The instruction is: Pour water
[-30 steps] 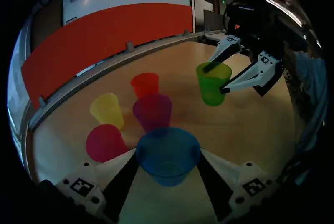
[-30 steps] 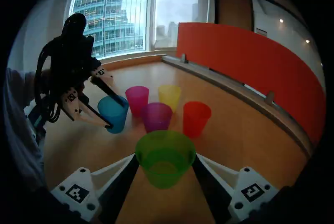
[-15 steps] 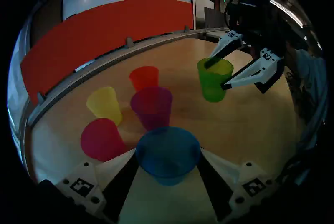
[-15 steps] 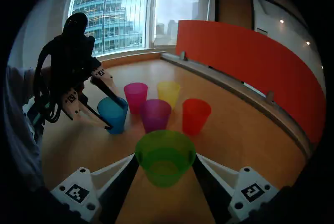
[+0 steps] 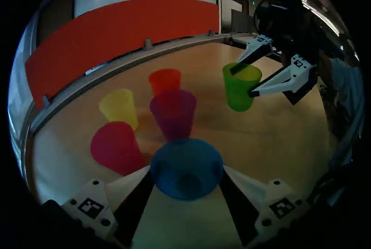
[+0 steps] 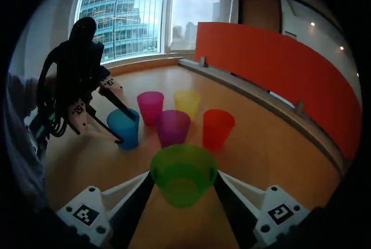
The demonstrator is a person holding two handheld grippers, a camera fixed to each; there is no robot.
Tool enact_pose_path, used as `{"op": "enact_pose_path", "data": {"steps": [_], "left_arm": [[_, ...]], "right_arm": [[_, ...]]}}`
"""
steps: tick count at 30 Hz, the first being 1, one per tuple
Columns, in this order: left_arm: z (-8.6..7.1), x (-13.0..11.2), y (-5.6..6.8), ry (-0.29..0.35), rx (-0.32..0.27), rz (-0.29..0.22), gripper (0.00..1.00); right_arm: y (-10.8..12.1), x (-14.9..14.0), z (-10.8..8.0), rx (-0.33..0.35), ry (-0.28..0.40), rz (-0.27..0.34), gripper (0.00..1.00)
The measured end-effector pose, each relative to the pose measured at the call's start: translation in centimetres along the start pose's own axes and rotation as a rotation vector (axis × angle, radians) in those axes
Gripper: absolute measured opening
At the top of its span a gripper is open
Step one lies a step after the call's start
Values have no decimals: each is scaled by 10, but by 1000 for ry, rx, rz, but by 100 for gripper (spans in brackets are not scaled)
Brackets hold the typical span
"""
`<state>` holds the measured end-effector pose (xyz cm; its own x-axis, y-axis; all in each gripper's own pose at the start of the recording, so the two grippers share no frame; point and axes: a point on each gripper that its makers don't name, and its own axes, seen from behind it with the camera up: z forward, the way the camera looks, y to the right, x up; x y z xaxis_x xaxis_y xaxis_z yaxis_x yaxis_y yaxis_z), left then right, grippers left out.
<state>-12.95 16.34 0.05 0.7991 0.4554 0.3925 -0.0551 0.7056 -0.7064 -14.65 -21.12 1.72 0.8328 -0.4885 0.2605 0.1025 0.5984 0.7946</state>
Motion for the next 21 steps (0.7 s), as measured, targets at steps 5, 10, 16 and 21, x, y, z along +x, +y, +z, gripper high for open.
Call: {"op": "enact_pose_path", "data": {"steps": [5, 10, 16, 21], "left_arm": [[-2, -6, -1, -7, -1, -10, 94], [-4, -10, -2, -13, 7, -8, 96], [-10, -18, -6, -31, 26, -3, 98], [-18, -27, -5, -40, 30, -15, 98]], "right_arm": [[-2, -2, 2, -1, -4, -3, 91], [-3, -3, 5, -1, -8, -2, 91], [-5, -8, 9, -1, -16, -1, 91], [-6, -17, 13, 0, -33, 3, 90]]}}
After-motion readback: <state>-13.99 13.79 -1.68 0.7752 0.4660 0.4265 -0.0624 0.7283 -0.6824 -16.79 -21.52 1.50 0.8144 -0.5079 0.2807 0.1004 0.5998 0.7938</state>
